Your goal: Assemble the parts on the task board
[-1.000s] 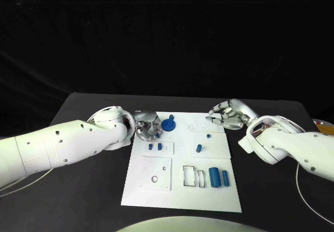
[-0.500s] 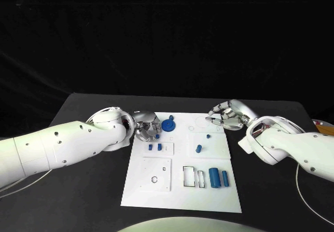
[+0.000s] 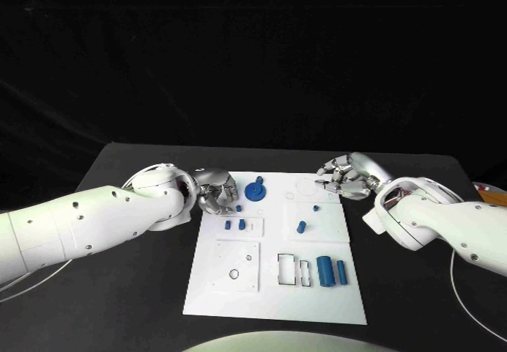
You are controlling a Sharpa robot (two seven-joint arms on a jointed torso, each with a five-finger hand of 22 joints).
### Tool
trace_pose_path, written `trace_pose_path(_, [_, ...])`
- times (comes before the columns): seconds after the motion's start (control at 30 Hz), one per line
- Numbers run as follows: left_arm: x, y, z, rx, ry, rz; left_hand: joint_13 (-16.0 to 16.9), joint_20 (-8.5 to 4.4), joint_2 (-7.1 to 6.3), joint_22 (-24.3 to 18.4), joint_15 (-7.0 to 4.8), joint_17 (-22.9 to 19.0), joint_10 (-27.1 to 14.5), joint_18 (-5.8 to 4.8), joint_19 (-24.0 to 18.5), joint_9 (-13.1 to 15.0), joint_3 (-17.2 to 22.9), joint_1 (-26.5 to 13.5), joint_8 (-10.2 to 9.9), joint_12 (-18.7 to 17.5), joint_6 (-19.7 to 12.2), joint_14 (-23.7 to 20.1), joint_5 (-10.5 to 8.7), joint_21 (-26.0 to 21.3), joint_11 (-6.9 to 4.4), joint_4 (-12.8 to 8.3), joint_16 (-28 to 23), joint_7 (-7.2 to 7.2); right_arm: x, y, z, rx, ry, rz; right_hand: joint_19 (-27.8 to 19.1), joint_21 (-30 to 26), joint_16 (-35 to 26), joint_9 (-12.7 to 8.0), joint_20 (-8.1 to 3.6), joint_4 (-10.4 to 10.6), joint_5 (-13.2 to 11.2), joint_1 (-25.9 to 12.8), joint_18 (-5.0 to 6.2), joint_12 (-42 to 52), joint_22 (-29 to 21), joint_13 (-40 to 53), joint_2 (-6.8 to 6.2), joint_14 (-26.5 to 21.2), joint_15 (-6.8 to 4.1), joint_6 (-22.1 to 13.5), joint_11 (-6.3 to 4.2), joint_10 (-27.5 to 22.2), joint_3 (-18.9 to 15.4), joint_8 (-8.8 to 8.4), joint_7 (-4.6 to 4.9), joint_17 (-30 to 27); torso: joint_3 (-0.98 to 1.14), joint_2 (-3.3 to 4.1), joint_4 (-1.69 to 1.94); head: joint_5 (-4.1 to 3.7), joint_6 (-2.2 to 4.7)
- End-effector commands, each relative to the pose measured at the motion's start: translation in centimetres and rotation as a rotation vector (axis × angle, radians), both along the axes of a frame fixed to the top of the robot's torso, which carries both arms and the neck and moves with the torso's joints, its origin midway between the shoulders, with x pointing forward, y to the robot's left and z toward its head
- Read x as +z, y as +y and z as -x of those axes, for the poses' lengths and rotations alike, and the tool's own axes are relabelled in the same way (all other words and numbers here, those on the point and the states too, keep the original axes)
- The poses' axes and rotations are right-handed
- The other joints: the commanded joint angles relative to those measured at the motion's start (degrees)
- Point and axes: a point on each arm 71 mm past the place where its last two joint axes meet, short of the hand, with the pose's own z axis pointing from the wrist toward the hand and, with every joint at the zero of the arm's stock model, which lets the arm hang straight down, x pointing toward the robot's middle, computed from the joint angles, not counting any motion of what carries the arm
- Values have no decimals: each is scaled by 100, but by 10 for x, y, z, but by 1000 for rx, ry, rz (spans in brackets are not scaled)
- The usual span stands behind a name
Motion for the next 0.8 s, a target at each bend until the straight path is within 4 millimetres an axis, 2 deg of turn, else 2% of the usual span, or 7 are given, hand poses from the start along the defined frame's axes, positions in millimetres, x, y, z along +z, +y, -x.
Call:
trace_pose_path(0.03, [7, 6, 0, 26, 41, 176, -10, 5, 91, -155, 7, -112, -71, 144, -149, 31, -110, 6, -5, 74, 31, -61, 20, -150, 15, 104, -25, -9, -3, 3, 1, 82, 9, 71, -57, -204, -127, -41, 7, 10, -180, 256, 74, -1246, -113, -1051, -179, 101, -4, 126, -12, -331, 389, 20, 28, -203, 5, -3, 2, -42, 22])
trace_pose_path(0.13, [12, 15, -1, 49, 44, 289, -6, 4, 142, -521, 4, -104, 25, 221, -436, 84, -233, -87, 96, 186, 236, 28, 10, -482, 12, 275, 10, 2, -5, 4, 1, 130, -1, 129, 3, -185, -115, -76, 46, 2, -324, 363, 62, -2222, -63, -1943, -358, 132, 30, 248, 63, -245, 711, 10, 55, -158, 11, -10, 5, -95, 47])
trace_pose_path(0.2, [14, 20, -2, 73, 59, 369, -12, -6, 174, -760, -15, -921, 54, 262, -616, 116, -315, -139, 167, 231, 361, -421, 9, -739, -13, 286, -361, -28, -5, 6, 2, 158, -13, 167, 20, -178, -105, -92, 61, -48, -332, 420, 58, -2555, -41, -2256, -425, 144, 57, 298, 79, -229, 836, -1, 66, -132, 13, -10, 5, -108, 55])
trace_pose_path(0.27, [18, 27, -4, 121, 103, 521, -34, -28, 246, -957, -33, -1285, 86, 261, -643, 124, -381, -125, 179, 287, 392, -624, 13, -1030, -34, 287, -728, -33, -5, 9, 4, 207, -45, 240, 34, -171, -87, -110, 77, -105, -336, 450, 53, -2839, -17, -2541, -493, 159, 63, 352, 93, -186, 944, -15, 55, -92, 10, -4, -2, -125, 70])
trace_pose_path(0.37, [22, 35, -5, 200, 175, 732, 93, -52, 291, -1140, -83, -1433, 476, 256, -715, 125, -378, -152, 168, 603, 369, -812, 10, -1317, -111, 282, -1003, -96, -6, 14, 7, 266, -94, 348, 73, -112, -58, -137, 67, -215, -263, 480, 41, -3179, 55, -2908, -580, 181, 82, 408, 102, -140, 1091, -42, 17, -32, 2, 7, -6, -139, 93])
trace_pose_path(0.57, [28, 50, -5, 333, 249, 1043, 163, 18, 335, -1552, 1, -1657, 114, 239, -855, 146, -409, -157, 176, 741, 317, -1260, 26, -1973, -35, 269, -1488, -42, -10, 22, 12, 334, -161, 530, 102, -69, -47, -162, 83, -282, -313, 367, 27, -3469, 118, -3234, -707, 189, 133, 447, 161, -209, 1114, -70, 53, -17, -1, 5, -5, -184, 93])
trace_pose_path(0.8, [31, 55, -1, 394, 276, 1186, 180, 22, 389, -1601, 2, -1675, 132, 245, -828, 149, -364, -81, 177, 798, 300, -1277, 41, -2044, -35, 248, -1514, -29, -12, 29, 17, 356, -193, 614, 139, 3, -34, -171, 94, -305, -321, 349, 11, -3516, 175, -3296, -737, 194, 149, 455, 182, -218, 1103, -81, 85, 14, -4, 6, 3, -202, 79])
